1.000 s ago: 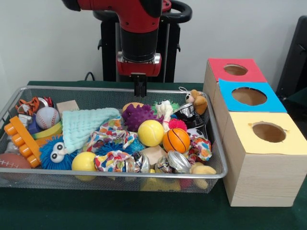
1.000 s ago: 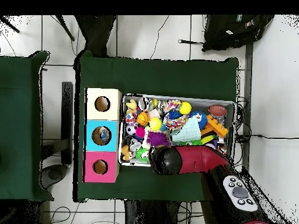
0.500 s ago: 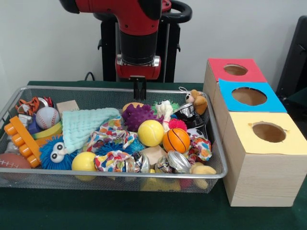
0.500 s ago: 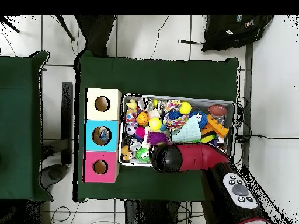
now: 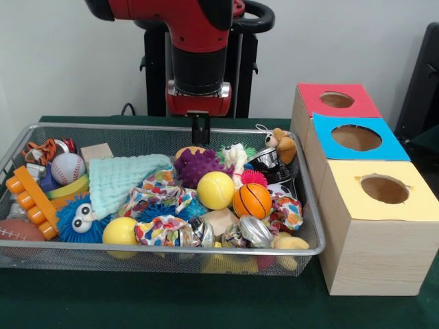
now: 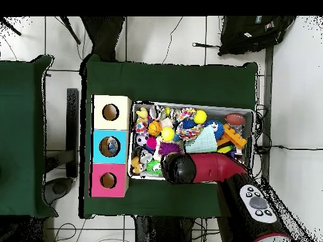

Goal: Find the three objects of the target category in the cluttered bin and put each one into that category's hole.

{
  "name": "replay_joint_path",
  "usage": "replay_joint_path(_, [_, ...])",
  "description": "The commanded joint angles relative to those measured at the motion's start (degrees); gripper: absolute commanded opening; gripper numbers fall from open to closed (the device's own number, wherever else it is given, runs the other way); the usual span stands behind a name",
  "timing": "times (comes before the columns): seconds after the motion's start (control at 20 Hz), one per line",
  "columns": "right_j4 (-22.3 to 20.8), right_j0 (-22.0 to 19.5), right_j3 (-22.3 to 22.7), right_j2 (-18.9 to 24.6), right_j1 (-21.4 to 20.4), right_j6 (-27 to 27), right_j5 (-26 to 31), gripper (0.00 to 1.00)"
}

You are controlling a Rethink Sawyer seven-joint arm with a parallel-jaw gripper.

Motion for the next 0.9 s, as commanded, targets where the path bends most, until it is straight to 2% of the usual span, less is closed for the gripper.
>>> replay_joint_path(0.05, [-0.11,0.95,-6.86,3.76,3.96,0.0,0.5,0.0])
replay_joint_path(0.35, [-0.42,2.74,-12.62,2.1,8.65,1.04,1.31,0.0])
replay_joint_path(0.6, [-0.11,5.21,-13.94,1.02,8.26,1.99,3.16,0.0])
replay_joint_path(0.9, [0.77,5.27,-16.36,3.76,10.44,-1.59,5.03,0.0])
